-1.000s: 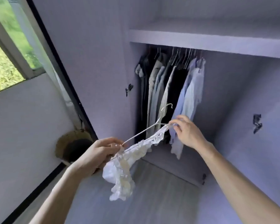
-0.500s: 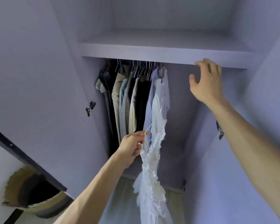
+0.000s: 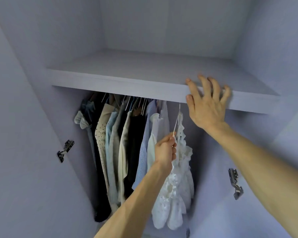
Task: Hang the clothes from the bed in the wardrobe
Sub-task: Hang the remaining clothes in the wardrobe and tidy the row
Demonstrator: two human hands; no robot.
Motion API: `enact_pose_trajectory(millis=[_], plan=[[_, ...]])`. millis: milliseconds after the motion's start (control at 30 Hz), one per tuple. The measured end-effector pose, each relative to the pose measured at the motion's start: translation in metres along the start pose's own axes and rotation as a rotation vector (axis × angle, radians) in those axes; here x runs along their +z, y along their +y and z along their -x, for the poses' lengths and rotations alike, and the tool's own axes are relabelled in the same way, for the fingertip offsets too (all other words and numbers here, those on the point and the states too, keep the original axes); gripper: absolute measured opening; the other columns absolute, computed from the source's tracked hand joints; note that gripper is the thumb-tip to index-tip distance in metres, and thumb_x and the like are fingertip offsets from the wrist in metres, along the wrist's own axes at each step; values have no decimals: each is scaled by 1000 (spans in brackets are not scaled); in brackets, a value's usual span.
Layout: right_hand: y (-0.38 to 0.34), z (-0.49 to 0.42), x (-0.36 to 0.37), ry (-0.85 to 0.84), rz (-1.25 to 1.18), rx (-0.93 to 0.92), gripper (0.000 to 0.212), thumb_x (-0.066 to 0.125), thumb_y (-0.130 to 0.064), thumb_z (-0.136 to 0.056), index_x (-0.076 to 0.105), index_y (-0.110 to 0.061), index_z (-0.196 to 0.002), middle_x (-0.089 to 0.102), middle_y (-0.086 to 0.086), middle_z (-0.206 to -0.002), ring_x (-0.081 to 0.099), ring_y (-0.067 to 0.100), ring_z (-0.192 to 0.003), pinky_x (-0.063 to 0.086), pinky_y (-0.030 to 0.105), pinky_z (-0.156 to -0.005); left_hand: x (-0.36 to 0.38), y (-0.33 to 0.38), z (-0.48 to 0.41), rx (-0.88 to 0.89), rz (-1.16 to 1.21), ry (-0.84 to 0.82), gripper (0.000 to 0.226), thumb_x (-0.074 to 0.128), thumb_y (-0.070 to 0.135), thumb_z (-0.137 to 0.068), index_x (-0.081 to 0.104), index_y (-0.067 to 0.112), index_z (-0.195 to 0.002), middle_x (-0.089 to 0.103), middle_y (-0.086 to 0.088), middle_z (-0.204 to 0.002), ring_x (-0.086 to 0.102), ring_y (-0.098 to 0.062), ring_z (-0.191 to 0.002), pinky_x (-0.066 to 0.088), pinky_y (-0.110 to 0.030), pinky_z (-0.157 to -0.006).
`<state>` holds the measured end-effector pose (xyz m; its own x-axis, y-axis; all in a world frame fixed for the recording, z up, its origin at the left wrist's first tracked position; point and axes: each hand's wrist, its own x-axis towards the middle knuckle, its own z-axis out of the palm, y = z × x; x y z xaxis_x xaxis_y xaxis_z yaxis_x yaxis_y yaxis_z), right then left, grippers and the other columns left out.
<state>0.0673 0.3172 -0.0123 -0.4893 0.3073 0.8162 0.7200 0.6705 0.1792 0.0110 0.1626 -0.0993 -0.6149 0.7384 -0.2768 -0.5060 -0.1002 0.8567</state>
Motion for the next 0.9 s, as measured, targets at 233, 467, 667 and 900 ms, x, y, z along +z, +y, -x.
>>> enact_pose_trajectory(millis=[233,467,667,900], plan=[[1,0,31,278,110,-30,47,41,-38,-103,43,-29,-149,50,7,-146,44,29,-129,27,58,-108,39,11,-71,137,-12,10,36,50,7,-98,74,33,-95,50,9,-62,35,-5,-49,31,-17,-48],[2,-4,40,391,135,-34,46,49,-37,-97,52,-27,-142,59,6,-137,48,26,-123,32,58,-104,60,9,-127,189,-12,104,32,43,-1,-96,71,4,-110,46,-1,-70,38,-5,-48,35,-16,-50],[3,-5,43,408,143,-36,47,49,-38,-97,53,-27,-142,60,5,-135,49,26,-123,33,58,-105,62,-4,-145,260,-82,193,39,39,1,-95,70,22,-106,66,0,-88,57,-6,-71,47,-12,-69],[3,-4,41,386,101,-28,44,48,-37,-98,53,-26,-141,60,4,-134,46,25,-123,32,59,-105,39,-12,-153,208,-118,428,35,40,4,-99,63,11,-125,66,-2,-119,61,-23,-117,47,-33,-103]])
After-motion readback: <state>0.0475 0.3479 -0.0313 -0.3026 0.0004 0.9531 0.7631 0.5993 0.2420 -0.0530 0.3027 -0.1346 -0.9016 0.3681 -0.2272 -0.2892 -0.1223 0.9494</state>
